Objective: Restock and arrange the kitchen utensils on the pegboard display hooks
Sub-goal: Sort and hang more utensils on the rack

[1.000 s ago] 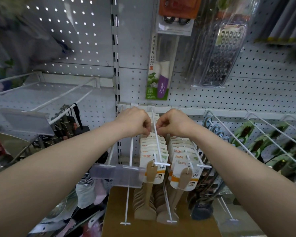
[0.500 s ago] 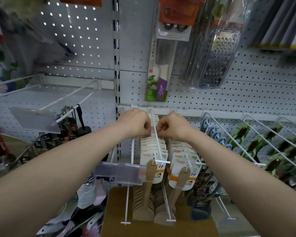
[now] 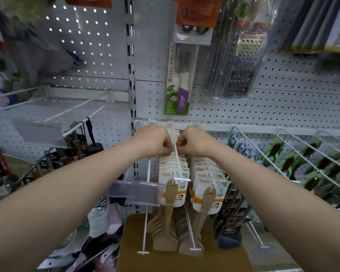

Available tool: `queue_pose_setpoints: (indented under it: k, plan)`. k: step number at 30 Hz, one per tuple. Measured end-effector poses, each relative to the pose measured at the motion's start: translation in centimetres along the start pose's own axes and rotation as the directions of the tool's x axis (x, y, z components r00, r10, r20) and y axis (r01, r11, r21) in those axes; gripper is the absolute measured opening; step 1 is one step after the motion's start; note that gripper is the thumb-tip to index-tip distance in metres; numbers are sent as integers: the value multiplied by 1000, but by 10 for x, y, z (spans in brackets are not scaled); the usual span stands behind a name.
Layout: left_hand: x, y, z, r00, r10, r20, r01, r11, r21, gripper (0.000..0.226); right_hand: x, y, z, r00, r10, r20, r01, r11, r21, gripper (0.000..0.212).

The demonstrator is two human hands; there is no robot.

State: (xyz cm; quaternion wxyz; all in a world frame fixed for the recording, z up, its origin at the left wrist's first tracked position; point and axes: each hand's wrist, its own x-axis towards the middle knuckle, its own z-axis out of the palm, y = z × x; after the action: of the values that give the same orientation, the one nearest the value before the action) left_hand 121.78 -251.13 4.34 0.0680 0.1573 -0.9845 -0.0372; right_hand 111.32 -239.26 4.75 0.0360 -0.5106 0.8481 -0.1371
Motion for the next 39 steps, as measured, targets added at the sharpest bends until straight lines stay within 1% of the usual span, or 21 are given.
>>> queue_pose_setpoints:
  k: [2, 4, 7, 9, 11, 14, 16, 19, 22, 25, 29, 34, 36, 39]
  plan:
    - [1, 3, 0, 1000, -7, -22, 8, 999, 36, 11, 1, -1, 1, 1000, 5, -17, -5, 1000, -20, 11]
    - [0, 6, -2, 999, -4, -45, 7, 998, 62, 10, -3, -1, -1, 1000, -5, -19, 4, 1000, -14, 7]
    - [-6, 9, -5, 996, 27, -86, -22, 998, 65, 9, -12, 0, -6, 999, -30, 22, 29, 998, 52, 5]
    - [-9, 9, -6, 995, 45, -85, -39, 997, 65, 8, -16, 0, -8, 997, -56, 55, 52, 997, 59, 6]
    - [-12, 10, -4, 996, 49, -78, -42, 996, 84, 11, -16, -2, -7, 996, -72, 50, 70, 997, 43, 5]
    - [-13, 10, 0, 995, 26, -92, -15, 993, 115, 14, -15, -6, -5, 996, -91, 14, 91, 995, -44, 15]
    - [-12, 11, 2, 995, -2, -102, 14, 993, 114, 12, -14, -6, -4, 995, -95, -1, 95, 991, -93, 10]
    - [-13, 13, 1, 993, -24, -112, 37, 992, 121, 10, -15, -7, -4, 996, -92, -10, 91, 992, -87, 9]
    - [-21, 18, -2, 991, -13, -135, 26, 995, 95, 6, -20, -5, -6, 996, -89, -11, 88, 996, -22, 6]
    - [-32, 24, -1, 991, 19, -129, -8, 996, 85, 4, -28, 0, -5, 996, -81, 47, 78, 995, 64, 6]
    - [-45, 27, -1, 991, 14, -131, -13, 1000, 9, 0, -38, 4, -3, 992, -95, 84, 83, 986, 142, 4]
    - [-58, 28, -2, 994, 11, -111, -13, 1000, -23, 5, -53, 7, -5, 993, -86, 82, 65, 971, 231, 5]
    - [-61, 29, -2, 994, 14, -112, -17, 1000, -25, 6, -58, 7, -6, 991, -103, 83, 82, 969, 231, 6]
    - [-63, 31, -2, 995, 12, -102, -15, 999, -29, 11, -62, 3, -4, 987, -132, 90, 115, 978, 173, 10]
